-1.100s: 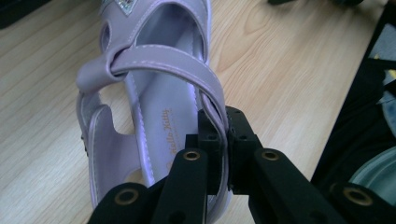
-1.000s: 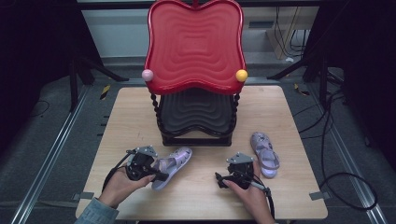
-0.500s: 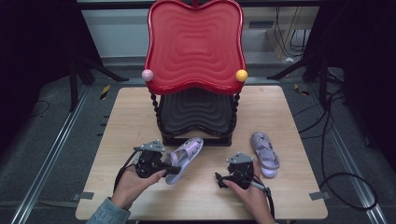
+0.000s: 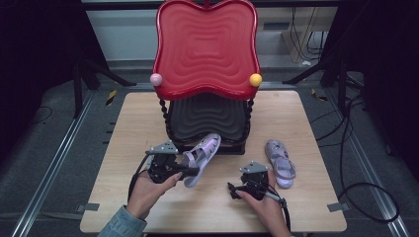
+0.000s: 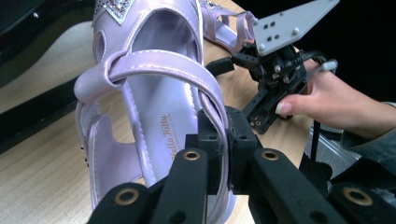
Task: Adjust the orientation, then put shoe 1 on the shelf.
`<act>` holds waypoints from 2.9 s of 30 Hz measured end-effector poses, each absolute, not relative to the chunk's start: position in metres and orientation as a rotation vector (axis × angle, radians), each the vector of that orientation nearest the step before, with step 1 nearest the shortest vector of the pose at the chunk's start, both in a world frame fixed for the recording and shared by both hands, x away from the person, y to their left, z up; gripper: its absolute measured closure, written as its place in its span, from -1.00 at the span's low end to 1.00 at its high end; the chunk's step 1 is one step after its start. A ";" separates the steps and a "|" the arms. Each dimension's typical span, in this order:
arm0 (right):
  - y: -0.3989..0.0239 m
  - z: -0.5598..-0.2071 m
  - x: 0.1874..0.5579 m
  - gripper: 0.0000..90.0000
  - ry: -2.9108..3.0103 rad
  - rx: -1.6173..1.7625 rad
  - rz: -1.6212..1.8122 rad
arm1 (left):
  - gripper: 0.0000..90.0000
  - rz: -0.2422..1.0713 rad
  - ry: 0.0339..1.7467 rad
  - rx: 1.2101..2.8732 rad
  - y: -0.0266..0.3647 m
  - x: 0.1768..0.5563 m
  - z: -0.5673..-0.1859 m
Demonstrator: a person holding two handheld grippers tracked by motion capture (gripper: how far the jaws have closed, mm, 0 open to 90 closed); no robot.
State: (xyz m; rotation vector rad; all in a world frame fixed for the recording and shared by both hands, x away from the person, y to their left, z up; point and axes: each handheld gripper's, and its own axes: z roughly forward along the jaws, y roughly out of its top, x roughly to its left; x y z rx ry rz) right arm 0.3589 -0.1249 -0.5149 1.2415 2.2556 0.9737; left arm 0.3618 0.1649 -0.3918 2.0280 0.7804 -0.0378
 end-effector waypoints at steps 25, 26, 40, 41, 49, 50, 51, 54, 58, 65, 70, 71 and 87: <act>-0.125 -0.515 0.359 -0.93 2.255 1.238 0.975 | 0.92 0.125 0.804 1.882 0.147 0.384 -0.354; -0.125 -0.515 0.359 -0.93 2.255 1.238 0.975 | 0.92 0.138 0.809 1.875 0.146 0.385 -0.353; -0.125 -0.515 0.359 -0.93 2.255 1.238 0.975 | 0.92 0.216 0.879 1.761 0.136 0.403 -0.357; -0.125 -0.515 0.359 -0.93 2.255 1.238 0.975 | 0.92 0.223 0.884 1.750 0.136 0.404 -0.357; -0.125 -0.515 0.359 -0.93 2.255 1.238 0.975 | 0.92 0.276 0.908 1.700 0.134 0.407 -0.356; -0.125 -0.515 0.359 -0.93 2.255 1.238 0.975 | 0.92 0.280 0.909 1.696 0.134 0.407 -0.356; -0.125 -0.515 0.359 -0.93 2.255 1.238 0.975 | 0.92 0.284 0.912 1.694 0.133 0.407 -0.356; -0.125 -0.515 0.359 -0.93 2.255 1.238 0.975 | 0.92 0.285 0.924 1.681 0.132 0.409 -0.357; -0.125 -0.515 0.359 -0.93 2.255 1.238 0.975 | 0.92 0.302 0.931 1.675 0.131 0.413 -0.358; -0.125 -0.515 0.359 -0.93 2.255 1.239 0.975 | 0.92 0.349 0.949 1.669 0.132 0.417 -0.362; -0.125 -0.515 0.359 -0.93 2.256 1.239 0.974 | 0.92 0.366 0.955 1.667 0.131 0.421 -0.364; -0.125 -0.515 0.359 -0.93 2.256 1.239 0.975 | 0.92 0.368 0.957 1.666 0.130 0.421 -0.365; -0.125 -0.515 0.359 -0.93 2.256 1.239 0.975 | 0.92 0.389 0.978 1.635 0.128 0.427 -0.368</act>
